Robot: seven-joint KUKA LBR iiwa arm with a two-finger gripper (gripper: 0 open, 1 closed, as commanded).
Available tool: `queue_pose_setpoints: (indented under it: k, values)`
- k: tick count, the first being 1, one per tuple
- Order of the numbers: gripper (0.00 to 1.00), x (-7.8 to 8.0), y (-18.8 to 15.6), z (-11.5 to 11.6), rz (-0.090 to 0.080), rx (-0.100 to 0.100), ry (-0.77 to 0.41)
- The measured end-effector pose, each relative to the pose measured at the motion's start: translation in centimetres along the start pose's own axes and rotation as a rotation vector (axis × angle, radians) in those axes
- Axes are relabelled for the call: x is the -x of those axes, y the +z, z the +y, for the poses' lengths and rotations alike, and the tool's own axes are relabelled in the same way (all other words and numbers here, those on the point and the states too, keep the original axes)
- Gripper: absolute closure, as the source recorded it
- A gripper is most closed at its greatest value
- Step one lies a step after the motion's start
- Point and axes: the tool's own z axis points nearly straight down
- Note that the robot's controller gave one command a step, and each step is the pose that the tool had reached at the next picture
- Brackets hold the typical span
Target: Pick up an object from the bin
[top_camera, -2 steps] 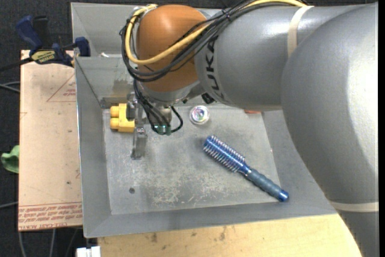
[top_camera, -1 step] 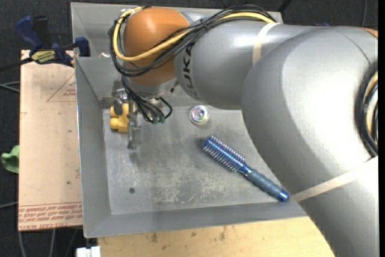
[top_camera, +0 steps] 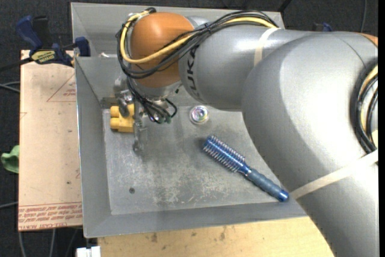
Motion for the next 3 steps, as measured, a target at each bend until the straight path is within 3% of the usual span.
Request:
queue_pose_setpoints:
  k: [1,2,3]
  values:
    - [0.00,-5.2,-7.4,-7.4,0.005,-0.005,0.155]
    - [0.00,-2.7,-5.7,0.8,0.008,0.000,0.333]
    - [0.00,0.9,0.1,2.0,0.011,-0.002,0.292]
